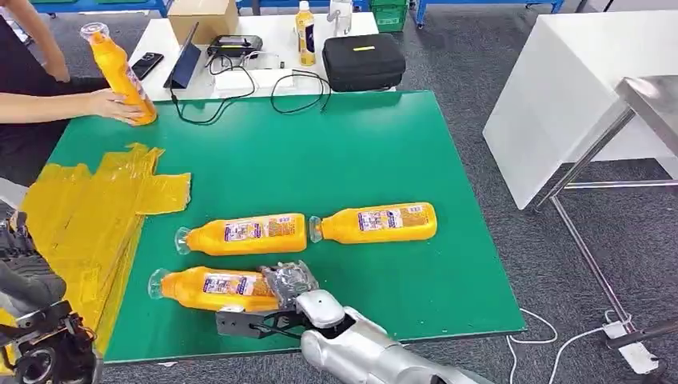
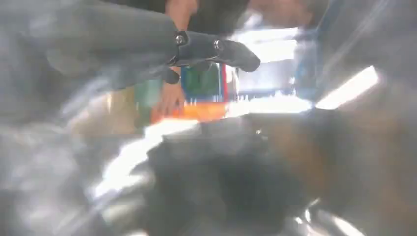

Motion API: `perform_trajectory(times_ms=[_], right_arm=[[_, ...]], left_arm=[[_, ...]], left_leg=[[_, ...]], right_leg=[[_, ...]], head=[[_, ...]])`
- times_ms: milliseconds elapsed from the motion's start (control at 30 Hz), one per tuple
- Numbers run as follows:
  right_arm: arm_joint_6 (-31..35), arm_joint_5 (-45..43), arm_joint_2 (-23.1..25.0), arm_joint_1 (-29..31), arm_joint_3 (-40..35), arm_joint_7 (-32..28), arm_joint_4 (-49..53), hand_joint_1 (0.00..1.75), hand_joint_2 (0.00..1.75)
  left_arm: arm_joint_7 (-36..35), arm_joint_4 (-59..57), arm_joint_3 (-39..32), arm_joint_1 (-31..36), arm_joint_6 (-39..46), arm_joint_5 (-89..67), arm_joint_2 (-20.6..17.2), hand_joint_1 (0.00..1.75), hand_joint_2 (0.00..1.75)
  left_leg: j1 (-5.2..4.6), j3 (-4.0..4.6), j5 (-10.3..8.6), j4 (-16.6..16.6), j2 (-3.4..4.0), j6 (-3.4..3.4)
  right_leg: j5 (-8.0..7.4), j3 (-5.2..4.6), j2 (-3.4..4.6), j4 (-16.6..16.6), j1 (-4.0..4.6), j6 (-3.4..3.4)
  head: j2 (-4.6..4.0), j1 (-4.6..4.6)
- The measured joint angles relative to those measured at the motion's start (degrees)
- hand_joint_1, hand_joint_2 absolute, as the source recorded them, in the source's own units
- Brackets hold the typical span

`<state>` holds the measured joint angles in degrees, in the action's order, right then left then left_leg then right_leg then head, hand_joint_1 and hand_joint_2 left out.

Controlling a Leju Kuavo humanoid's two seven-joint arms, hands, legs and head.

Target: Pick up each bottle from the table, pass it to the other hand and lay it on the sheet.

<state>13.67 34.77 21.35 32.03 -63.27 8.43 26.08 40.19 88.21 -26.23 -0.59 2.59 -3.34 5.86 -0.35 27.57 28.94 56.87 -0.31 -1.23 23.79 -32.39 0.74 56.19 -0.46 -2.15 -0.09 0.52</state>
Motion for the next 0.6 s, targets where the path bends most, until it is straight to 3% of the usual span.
perform_trajectory(times_ms=[167, 367, 400, 600], right_arm=[[6.9, 3.0, -0.4, -3.3, 6.3, -6.9, 1.1, 1.75, 1.75], [7.0, 4.4, -0.9, -5.5, 11.6, -7.4, 3.1, 1.75, 1.75], [7.0, 4.5, -0.9, -5.7, 12.1, -7.4, 3.4, 1.75, 1.75], [8.9, 5.9, -1.2, -7.7, 15.1, -10.3, 5.9, 1.75, 1.75]], left_arm=[[-2.3, -2.7, -4.7, -1.4, -15.0, 9.6, 1.6, 0.00, 0.00], [-2.8, -3.6, -8.0, -2.2, -17.0, 10.3, 3.1, 0.00, 0.00], [-2.8, -3.8, -8.3, -2.2, -17.0, 10.3, 3.2, 0.00, 1.75], [-4.3, -4.0, -9.7, -2.6, -18.5, 11.9, 4.0, 0.00, 1.75]], left_leg=[[0.03, 0.20, 0.00, 0.0, 0.07, 0.00], [0.03, 0.50, 0.00, 0.0, 0.01, 0.00], [0.02, 0.50, 0.00, 0.0, 0.02, 0.00], [0.03, 0.54, 0.01, 0.0, 0.01, 0.00]], right_leg=[[0.00, -0.23, 0.02, 0.0, 0.00, 0.00], [0.00, -0.49, 0.01, 0.0, 0.01, 0.00], [0.00, -0.49, 0.01, 0.0, 0.00, 0.00], [0.00, -0.52, 0.01, 0.0, 0.01, 0.00]], head=[[-0.02, 0.02], [-0.02, 0.02], [-0.02, 0.00], [-0.02, 0.00]])
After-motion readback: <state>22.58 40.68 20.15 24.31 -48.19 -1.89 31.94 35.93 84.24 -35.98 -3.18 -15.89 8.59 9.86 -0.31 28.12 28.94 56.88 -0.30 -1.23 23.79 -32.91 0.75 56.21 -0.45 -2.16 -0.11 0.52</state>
